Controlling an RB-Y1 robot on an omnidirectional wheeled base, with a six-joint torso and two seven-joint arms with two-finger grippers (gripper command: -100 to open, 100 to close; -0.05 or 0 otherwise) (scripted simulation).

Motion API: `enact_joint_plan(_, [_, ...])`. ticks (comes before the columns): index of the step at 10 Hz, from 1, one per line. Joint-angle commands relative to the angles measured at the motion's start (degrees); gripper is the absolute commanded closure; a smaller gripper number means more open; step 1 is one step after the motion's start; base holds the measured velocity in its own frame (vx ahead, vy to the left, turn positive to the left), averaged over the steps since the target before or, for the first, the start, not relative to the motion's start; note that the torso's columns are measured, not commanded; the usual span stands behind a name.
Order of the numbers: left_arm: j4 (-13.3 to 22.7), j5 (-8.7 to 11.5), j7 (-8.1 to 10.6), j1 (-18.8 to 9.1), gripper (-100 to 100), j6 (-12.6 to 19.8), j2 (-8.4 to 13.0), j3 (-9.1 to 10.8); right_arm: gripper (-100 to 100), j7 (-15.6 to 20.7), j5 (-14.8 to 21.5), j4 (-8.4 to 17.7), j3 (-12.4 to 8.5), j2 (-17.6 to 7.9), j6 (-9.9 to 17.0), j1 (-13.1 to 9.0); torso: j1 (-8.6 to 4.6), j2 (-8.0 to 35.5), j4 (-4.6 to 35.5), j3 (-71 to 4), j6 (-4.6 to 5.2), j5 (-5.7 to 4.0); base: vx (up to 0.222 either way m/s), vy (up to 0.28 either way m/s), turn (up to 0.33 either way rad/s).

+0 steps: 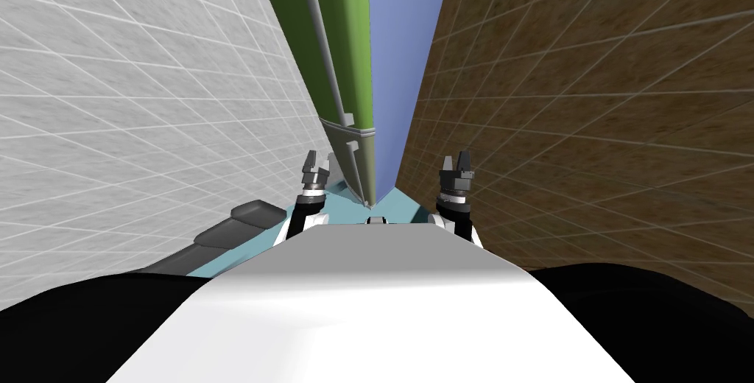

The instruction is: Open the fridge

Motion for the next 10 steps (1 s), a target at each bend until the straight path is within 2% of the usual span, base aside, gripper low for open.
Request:
enact_joint_plan(1, [-0.5, 0.0, -0.47, -1.6, -100, 3.4, 1.0, 0.48, 0, 0.0, 0.0, 0.0, 0.0, 0.0, 0.0, 0.0, 0.01, 0.0, 0.0, 0.0, 0.0, 0.0, 0.017, -0.02, 0.0])
enact_joint_plan(3, [-1.4, -0.1, -1.13, -3.9, -100, 7.1, 1.8, 1.06, 0, 0.0, 0.0, 0.0, 0.0, 0.0, 0.0, 0.0, 0.04, 0.1, 0.0, 0.0, 0.0, 0.01, 0.02, -0.023, 0.0])
enact_joint_plan(4, [-1.4, -0.1, -1.13, -3.9, -100, 7.7, 1.8, 1.06, 0, 0.0, 0.0, 0.0, 0.0, 0.0, 0.0, 0.0, 0.0, 0.0, 0.0, 0.0, 0.0, 0.0, 0.02, -0.023, 0.0])
enact_joint_plan(6, [-2.3, -0.1, -1.85, -6.3, -100, 11.6, 2.1, 1.7, 0, 0.0, 0.0, 0.0, 0.0, 0.0, 0.0, 0.0, 0.01, 0.0, 0.0, 0.0, 0.0, 0.0, 0.02, -0.026, 0.0])
enact_joint_plan(9, [-2.8, -0.2, -2.24, -7.5, -100, 14.9, 2.2, 2.03, 0, 0.0, 0.0, 0.0, 0.0, 0.0, 0.0, 0.0, 0.01, 0.0, 0.0, 0.0, 0.0, 0.01, 0.02, -0.023, 0.0])
enact_joint_plan(10, [-3.3, -0.2, -2.63, -8.9, -100, 17.0, 2.3, 2.37, 0, 0.0, 0.0, 0.0, 0.0, 0.0, 0.0, 0.0, 0.03, 0.0, 0.0, 0.0, 0.0, 0.01, 0.014, -0.02, 0.0])
